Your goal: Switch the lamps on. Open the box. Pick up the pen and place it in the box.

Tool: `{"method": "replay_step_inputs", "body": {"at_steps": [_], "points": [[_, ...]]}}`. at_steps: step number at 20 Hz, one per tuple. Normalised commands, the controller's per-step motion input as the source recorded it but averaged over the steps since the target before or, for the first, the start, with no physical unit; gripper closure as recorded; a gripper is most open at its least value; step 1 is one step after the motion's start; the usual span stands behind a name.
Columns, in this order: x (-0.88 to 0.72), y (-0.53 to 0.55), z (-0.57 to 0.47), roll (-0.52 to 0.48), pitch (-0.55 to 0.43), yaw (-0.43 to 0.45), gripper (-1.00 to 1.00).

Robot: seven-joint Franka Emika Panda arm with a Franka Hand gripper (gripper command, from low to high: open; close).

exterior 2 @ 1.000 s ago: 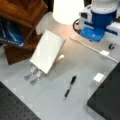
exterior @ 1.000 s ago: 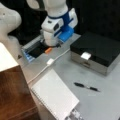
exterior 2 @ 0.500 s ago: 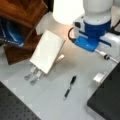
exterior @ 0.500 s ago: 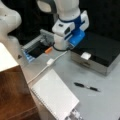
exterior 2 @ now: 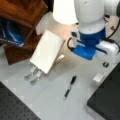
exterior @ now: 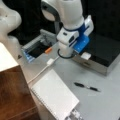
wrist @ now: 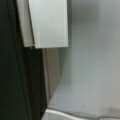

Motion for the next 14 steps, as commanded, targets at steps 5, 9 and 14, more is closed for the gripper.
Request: {"method": "replay_step_inputs", "body": {"at_steps": [5,9,14], "points": [[0.07,-0.09,-0.18,0.395,0.033,-0.035,-1.00],[0.01,-0.08,-0.23,0.413,-0.002,-0.035,-1.00],[-0.07,-0.09,-0.23,0.456,0.032,-0.018,-1.00]]}}
